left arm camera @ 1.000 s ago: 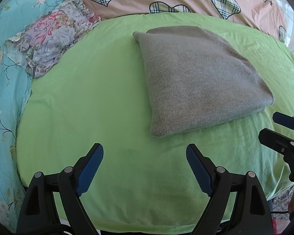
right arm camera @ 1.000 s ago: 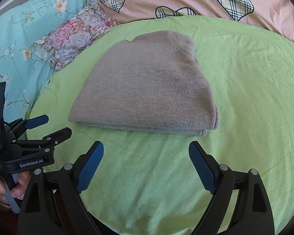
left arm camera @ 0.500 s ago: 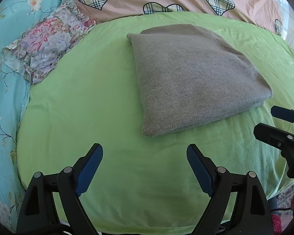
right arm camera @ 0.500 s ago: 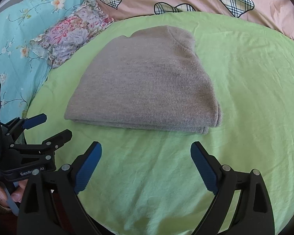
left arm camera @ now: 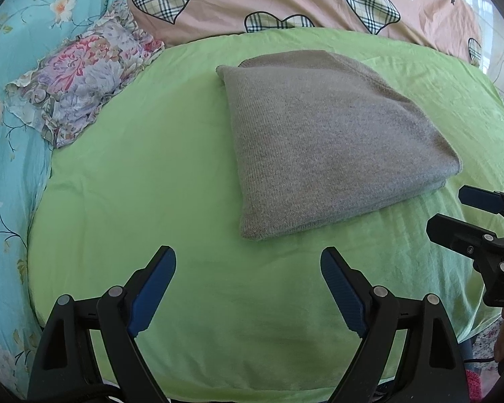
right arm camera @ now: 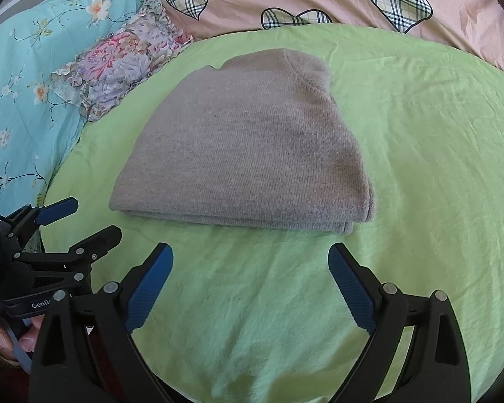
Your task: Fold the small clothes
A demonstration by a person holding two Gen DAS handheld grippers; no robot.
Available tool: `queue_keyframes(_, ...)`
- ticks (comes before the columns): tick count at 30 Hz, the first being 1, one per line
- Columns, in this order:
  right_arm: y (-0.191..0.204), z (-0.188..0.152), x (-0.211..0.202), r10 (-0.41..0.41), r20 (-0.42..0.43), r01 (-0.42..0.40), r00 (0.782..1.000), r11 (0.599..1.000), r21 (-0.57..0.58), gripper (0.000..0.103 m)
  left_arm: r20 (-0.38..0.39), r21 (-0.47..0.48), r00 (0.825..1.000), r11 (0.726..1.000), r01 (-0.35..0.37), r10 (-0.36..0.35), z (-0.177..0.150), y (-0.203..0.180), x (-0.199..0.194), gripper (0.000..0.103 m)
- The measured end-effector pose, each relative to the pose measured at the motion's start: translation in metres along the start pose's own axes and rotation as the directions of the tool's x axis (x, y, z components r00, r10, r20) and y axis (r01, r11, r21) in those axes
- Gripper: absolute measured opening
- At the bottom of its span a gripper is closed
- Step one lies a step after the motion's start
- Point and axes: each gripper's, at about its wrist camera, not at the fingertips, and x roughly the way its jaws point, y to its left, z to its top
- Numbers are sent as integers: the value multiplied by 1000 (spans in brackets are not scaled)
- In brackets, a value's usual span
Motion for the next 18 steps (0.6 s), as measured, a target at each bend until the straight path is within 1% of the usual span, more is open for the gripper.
queue_keyframes(18,4,-2,-1,3,5,-3,1000,1000,0,95,8,-2,1000,1000,-2,2,-2,-2,-4,90)
